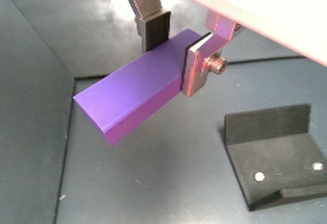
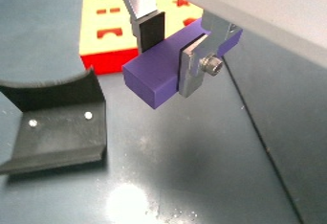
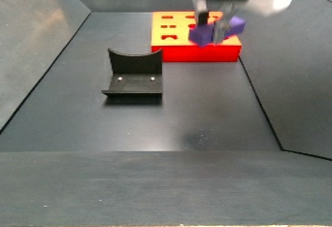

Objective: Pick up the rectangle object. Move up. Place the rectangle object on the fixture. Regrasp the rectangle object. Move to above the board. Insert the rectangle object.
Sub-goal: Place the rectangle object on the fixture.

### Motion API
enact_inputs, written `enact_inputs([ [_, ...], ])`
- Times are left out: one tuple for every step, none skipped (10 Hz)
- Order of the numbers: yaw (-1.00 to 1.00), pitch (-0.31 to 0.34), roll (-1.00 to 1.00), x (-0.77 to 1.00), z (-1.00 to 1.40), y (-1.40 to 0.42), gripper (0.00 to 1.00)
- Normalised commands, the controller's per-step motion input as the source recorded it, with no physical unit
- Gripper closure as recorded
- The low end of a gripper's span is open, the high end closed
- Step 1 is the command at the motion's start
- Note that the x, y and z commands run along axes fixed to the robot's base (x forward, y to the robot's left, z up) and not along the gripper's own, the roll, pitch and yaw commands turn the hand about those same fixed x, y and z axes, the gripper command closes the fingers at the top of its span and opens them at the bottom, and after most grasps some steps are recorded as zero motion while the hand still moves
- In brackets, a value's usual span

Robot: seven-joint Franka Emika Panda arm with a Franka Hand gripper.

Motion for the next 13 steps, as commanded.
enact_inputs([
  [-0.01, 0.058, 0.05, -0.01, 0.48, 0.01, 1.00],
  [-0.01, 0.068, 0.05, -0.01, 0.36, 0.01, 1.00],
  [1.00, 0.048, 0.01, 1.00, -0.33, -0.54, 1.00],
  [1.00, 0.052, 0.01, 1.00, -0.38, -0.53, 1.00],
  [1.00, 0.048, 0.01, 1.00, -0.34, -0.45, 1.00],
  [1.00, 0.052, 0.01, 1.00, -0.28, -0.38, 1.00],
  [1.00, 0.055, 0.01, 1.00, -0.25, -0.35, 1.00],
  [1.00, 0.057, 0.02, 1.00, -0.23, -0.31, 1.00],
  [1.00, 0.060, 0.02, 1.00, -0.21, -0.28, 1.00],
  [1.00, 0.067, 0.03, 1.00, -0.18, -0.24, 1.00],
  [1.00, 0.077, 0.04, 1.00, -0.16, -0.20, 1.00],
  [1.00, 0.085, 0.04, 1.00, -0.15, -0.18, 1.00],
  [1.00, 0.111, 0.06, 1.00, -0.12, -0.14, 1.00],
])
